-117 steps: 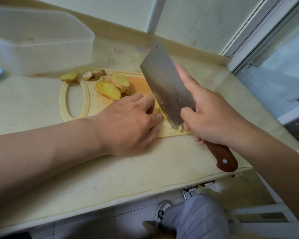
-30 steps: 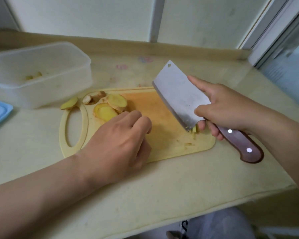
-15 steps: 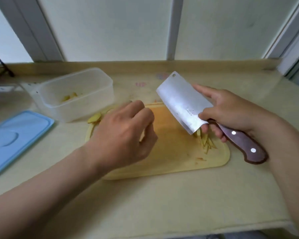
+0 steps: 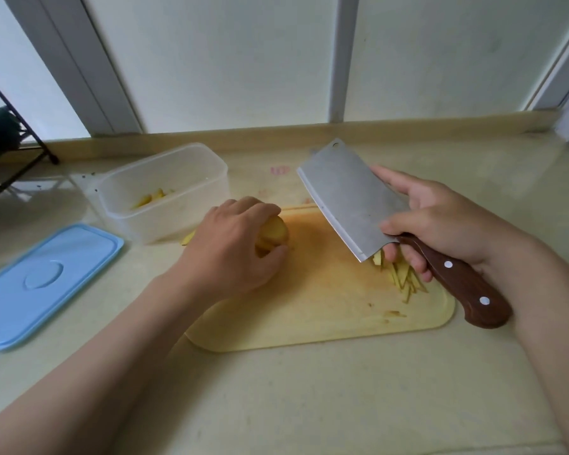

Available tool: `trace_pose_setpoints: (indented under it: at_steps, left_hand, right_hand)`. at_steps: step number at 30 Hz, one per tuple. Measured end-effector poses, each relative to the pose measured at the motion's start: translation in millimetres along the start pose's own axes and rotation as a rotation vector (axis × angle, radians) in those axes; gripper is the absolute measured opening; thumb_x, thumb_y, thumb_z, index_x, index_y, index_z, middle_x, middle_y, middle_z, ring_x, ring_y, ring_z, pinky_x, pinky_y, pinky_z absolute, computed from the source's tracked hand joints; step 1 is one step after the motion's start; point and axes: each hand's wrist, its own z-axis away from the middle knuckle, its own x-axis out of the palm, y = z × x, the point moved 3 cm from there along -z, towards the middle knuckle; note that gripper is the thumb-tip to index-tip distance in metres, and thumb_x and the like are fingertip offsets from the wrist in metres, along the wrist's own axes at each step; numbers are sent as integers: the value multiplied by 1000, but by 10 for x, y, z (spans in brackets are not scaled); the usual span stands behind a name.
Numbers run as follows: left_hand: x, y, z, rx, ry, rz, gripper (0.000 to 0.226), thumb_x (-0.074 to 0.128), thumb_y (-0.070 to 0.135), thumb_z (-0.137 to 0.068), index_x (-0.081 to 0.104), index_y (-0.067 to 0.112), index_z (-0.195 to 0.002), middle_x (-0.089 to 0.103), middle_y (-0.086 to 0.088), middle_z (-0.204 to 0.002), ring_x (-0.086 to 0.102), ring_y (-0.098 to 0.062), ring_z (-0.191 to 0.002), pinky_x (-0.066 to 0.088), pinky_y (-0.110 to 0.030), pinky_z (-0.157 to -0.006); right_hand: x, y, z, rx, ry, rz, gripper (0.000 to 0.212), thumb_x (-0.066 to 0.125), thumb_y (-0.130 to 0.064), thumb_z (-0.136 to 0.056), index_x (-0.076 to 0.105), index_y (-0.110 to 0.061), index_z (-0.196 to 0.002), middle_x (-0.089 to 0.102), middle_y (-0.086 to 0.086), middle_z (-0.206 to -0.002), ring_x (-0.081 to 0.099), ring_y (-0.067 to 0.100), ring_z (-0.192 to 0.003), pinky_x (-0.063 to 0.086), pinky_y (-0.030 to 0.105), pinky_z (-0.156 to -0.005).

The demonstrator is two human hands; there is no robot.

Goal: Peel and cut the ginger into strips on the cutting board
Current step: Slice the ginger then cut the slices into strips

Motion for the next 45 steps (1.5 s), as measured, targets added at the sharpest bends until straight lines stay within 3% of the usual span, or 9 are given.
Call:
trace_pose_setpoints:
  at_steps: [7, 15, 18, 23, 26, 29, 34, 40, 45]
  left_hand:
    - [-24, -34, 11, -62, 51, 105, 57, 73, 25, -84, 56, 20, -138, 56, 4, -132, 53, -22, -117, 41, -28, -96]
    - [-59, -90, 24, -141, 9, 158, 59, 77, 38, -82, 54, 30, -136, 46, 9, -124, 51, -16, -108, 47, -31, -93]
    - [-111, -135, 38, -120, 63, 273, 58, 82, 42, -76, 59, 30, -128, 51, 12, -116, 53, -6, -100, 47, -20, -85]
    - [-21, 236, 111, 180, 116, 287, 42, 66, 53, -84, 68, 19, -109, 60, 10, -96, 55, -6, -77, 45, -12, -70]
    - [190, 486, 150, 380, 27, 154, 35, 54, 41, -95, 69, 10, -100, 63, -2, -93, 58, -19, -71, 52, -31, -66]
    - [267, 566, 131, 469, -8, 24, 24, 53, 22, -97, 69, 4, -99, 63, -11, -97, 63, -32, -74, 54, -39, -62]
    - [214, 592, 163, 407, -37, 71, 35, 66, 28, -83, 69, 8, -113, 66, -6, -96, 63, -25, -77, 54, -36, -63]
    - [222, 526, 171, 477, -165, 132, 38, 69, 29, -84, 69, 13, -118, 65, -7, -122, 63, -26, -102, 47, -28, -90]
    - [320, 538, 144, 470, -130, 195, 25, 69, 25, -82, 74, 11, -103, 69, -4, -105, 63, -23, -90, 48, -27, -85]
  right_hand:
    - [-28, 14, 14, -10, 27, -13, 84, 52, 5, -98, 36, -54, -156, 66, 22, -66, 48, 21, -39, 45, 28, -40]
    - [-14, 15, 14, -22, 3, 0, 83, 51, 6, -97, 43, -60, -147, 65, 23, -67, 48, 24, -41, 47, 29, -42]
    - [-23, 22, 13, -29, 5, -6, 84, 51, 6, -97, 41, -60, -148, 65, 24, -66, 48, 24, -41, 46, 30, -42]
    - [-38, 22, 20, -46, 4, -4, 85, 51, 7, -97, 41, -60, -149, 65, 23, -66, 49, 25, -42, 47, 30, -42]
    - [-46, 33, 26, -51, -5, 4, 85, 51, 7, -97, 42, -65, -142, 65, 23, -67, 49, 27, -43, 47, 30, -42]
    - [-50, 19, 49, -65, -18, 18, 84, 50, 7, -97, 51, -74, -117, 66, 22, -67, 49, 26, -42, 47, 31, -42]
    - [-67, -1, 78, -82, -14, 17, 85, 51, 7, -97, 52, -77, -110, 70, 30, -80, 51, 34, -51, 49, 32, -43]
    - [-69, 17, 77, -82, -11, 26, 87, 51, 8, -95, 55, -78, -108, 69, 35, -101, 53, 46, -61, 50, 34, -44]
    - [-27, -27, 130, -67, 2, 19, 92, 52, 8, -96, 53, -84, -98, 69, 36, -105, 55, 46, -62, 49, 35, -44]
